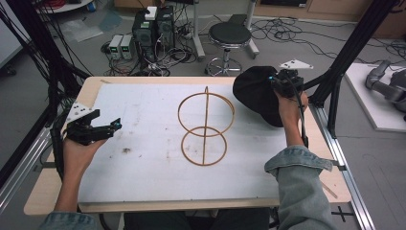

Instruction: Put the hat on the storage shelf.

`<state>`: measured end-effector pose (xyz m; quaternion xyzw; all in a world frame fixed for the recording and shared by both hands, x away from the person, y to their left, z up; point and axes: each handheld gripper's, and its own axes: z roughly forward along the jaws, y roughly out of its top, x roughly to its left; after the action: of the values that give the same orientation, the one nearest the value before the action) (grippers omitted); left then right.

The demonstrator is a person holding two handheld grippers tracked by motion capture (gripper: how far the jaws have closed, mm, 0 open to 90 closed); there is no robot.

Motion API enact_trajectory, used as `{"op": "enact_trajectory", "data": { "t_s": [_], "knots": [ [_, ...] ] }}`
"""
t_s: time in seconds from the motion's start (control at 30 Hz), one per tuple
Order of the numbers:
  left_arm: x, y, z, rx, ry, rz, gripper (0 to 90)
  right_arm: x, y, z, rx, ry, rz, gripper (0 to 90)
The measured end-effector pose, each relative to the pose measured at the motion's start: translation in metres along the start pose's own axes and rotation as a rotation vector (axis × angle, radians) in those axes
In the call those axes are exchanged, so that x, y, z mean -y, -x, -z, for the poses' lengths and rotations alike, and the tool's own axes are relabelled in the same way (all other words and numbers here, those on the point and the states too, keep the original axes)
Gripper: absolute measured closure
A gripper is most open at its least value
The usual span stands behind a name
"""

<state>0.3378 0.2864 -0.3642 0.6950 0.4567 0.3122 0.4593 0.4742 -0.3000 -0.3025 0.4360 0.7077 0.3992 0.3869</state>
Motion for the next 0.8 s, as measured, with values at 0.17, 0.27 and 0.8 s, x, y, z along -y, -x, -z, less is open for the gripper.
{"op": "enact_trajectory", "data": {
  "t_s": [0.17,0.27,0.8],
  "knots": [
    [0.0,0.0,0.001,-0.002,0.003,0.003,16.7,-0.009,0.004,0.013,-0.01,0.043,-0.01,85.8],
    [0.0,0.0,0.001,-0.001,0.003,0.0,16.7,-0.016,0.005,0.023,-0.019,0.064,-0.015,85.8],
    [-0.001,-0.001,0.002,-0.003,0.006,0.004,16.8,-0.062,-0.007,0.073,-0.071,0.201,0.028,85.7]
  ]
}}
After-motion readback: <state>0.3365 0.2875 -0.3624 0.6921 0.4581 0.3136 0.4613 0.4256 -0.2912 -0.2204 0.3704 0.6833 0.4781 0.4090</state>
